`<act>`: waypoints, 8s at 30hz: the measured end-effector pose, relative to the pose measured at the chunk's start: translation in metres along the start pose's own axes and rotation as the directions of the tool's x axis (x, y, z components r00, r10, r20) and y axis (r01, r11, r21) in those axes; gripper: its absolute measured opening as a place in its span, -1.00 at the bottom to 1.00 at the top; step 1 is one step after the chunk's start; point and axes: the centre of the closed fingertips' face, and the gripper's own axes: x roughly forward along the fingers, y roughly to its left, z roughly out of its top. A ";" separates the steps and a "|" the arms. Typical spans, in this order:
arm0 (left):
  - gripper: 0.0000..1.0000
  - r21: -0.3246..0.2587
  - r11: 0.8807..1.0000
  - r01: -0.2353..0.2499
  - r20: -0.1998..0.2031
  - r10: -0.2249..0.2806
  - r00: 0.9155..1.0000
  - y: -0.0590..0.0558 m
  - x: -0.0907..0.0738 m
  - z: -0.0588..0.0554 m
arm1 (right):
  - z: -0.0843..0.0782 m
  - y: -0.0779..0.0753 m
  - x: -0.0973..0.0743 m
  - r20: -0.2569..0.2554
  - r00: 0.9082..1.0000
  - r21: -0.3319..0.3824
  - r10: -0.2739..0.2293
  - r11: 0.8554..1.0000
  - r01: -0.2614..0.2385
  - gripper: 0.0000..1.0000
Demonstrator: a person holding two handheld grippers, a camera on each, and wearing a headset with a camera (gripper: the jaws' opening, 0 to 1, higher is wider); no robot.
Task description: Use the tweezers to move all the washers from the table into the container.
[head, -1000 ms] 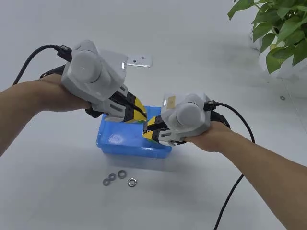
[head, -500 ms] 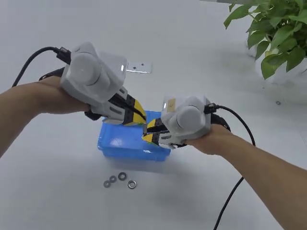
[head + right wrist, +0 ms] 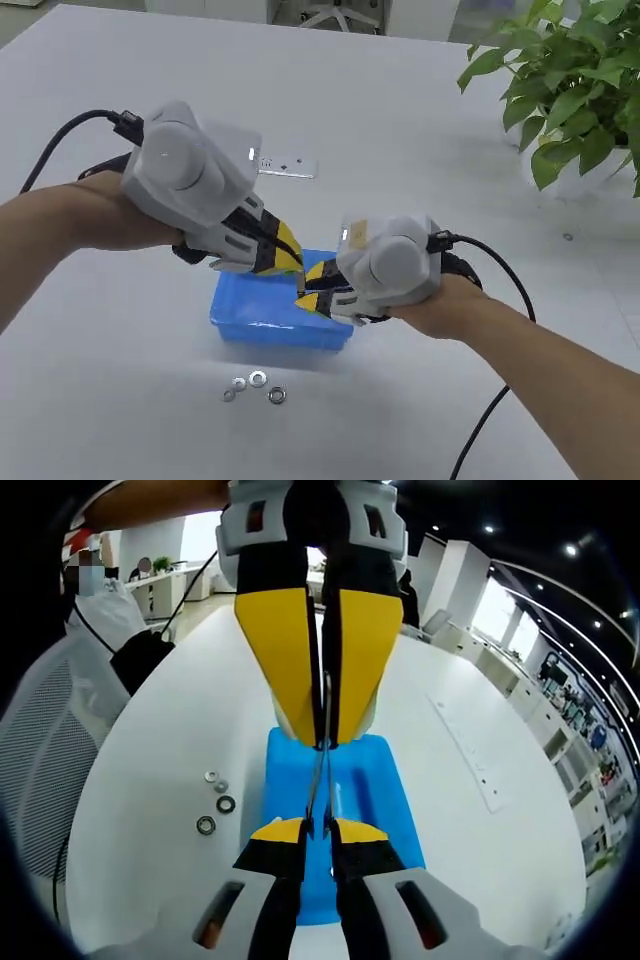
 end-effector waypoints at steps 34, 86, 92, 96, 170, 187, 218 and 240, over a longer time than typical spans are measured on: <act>-0.89 -0.019 1.000 0.016 -0.013 -0.016 1.000 -0.054 -0.012 -0.004 | 0.012 0.059 -0.001 -0.009 0.999 -0.018 0.039 0.999 -0.039 -0.76; -0.89 -0.118 0.990 0.077 -0.011 -0.079 0.997 -0.092 0.013 -0.038 | -0.015 0.106 0.029 -0.015 0.992 0.054 0.128 0.990 -0.127 -0.75; -0.89 -0.127 0.989 0.079 -0.006 -0.080 0.997 -0.091 0.013 -0.038 | -0.015 0.106 0.029 -0.012 0.992 0.065 0.128 0.990 -0.127 -0.76; -0.89 -0.129 0.988 0.082 -0.005 -0.083 0.997 -0.091 0.014 -0.038 | -0.015 0.106 0.029 -0.012 0.991 0.079 0.131 0.988 -0.129 -0.77; -0.89 -0.046 0.998 0.029 0.008 -0.029 1.000 -0.056 -0.021 0.005 | 0.021 0.061 -0.015 -0.026 0.998 0.028 0.055 0.998 -0.054 -0.81; -0.89 -0.041 0.999 0.020 0.010 -0.020 1.000 -0.028 -0.017 0.001 | 0.018 0.032 -0.008 -0.026 0.999 0.023 0.043 0.999 -0.042 -0.81; -0.88 -0.080 0.997 0.016 -0.004 -0.016 1.000 0.012 0.010 -0.041 | -0.010 -0.003 0.036 -0.022 0.997 0.038 0.072 0.997 -0.072 -0.81; -0.88 -0.094 0.996 0.014 -0.007 -0.014 1.000 0.024 0.023 -0.056 | -0.023 -0.012 0.053 -0.026 0.996 0.039 0.089 0.995 -0.088 -0.80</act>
